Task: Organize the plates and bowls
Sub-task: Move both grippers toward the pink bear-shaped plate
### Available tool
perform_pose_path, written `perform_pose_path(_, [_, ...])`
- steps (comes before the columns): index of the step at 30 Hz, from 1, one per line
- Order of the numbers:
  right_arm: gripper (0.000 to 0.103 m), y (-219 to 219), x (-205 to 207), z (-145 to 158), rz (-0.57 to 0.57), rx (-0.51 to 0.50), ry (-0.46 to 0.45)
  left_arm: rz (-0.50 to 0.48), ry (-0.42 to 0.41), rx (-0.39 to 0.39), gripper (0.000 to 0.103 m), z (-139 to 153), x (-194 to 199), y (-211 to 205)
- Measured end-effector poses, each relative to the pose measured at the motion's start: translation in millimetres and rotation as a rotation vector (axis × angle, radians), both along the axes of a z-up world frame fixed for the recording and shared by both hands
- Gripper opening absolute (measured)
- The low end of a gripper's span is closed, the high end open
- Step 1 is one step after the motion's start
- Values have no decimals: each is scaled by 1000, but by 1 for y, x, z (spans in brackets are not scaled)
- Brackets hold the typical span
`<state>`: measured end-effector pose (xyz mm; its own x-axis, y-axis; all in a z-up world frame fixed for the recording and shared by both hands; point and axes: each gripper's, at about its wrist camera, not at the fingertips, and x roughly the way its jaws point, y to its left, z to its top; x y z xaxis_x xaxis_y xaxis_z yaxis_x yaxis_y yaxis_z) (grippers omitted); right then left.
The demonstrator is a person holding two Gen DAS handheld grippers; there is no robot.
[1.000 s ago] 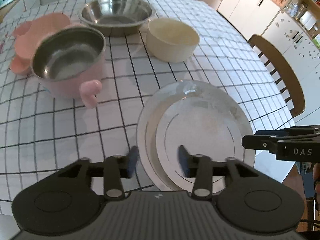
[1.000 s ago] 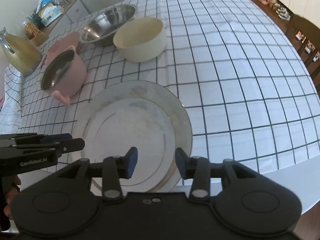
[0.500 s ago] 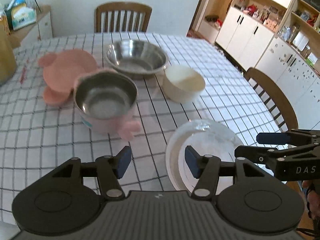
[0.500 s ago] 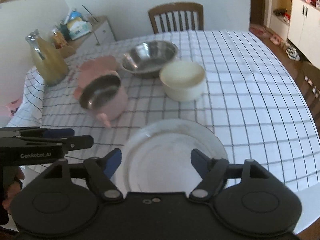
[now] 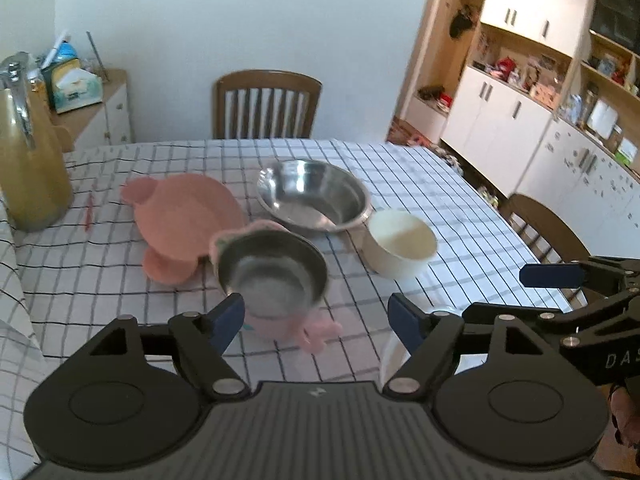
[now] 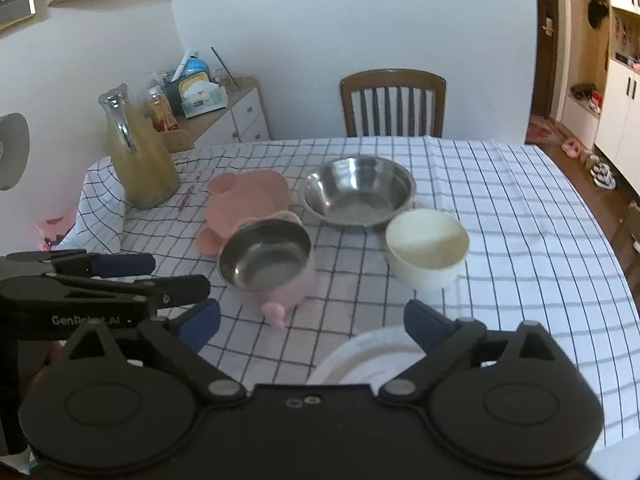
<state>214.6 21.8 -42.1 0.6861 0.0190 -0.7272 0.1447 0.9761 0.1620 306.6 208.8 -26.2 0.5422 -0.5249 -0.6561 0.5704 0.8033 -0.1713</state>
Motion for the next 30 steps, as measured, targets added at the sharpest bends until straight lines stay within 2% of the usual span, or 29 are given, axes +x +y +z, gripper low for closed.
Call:
perform_pose_path(5, [102, 9, 36, 8, 54, -27, -12, 86, 2, -18, 79, 7, 29, 16])
perform_pose_path(14, [102, 11, 139, 5, 159, -23, 20, 284, 72, 2, 79, -1, 109, 41])
perform_pose_path(22, [102, 11, 244, -24, 256, -38, 82, 405, 137, 38, 79, -21, 178, 44])
perform_pose_path(30, [99, 3, 336, -66, 274, -6, 185, 456, 207, 68, 78, -54, 239, 32])
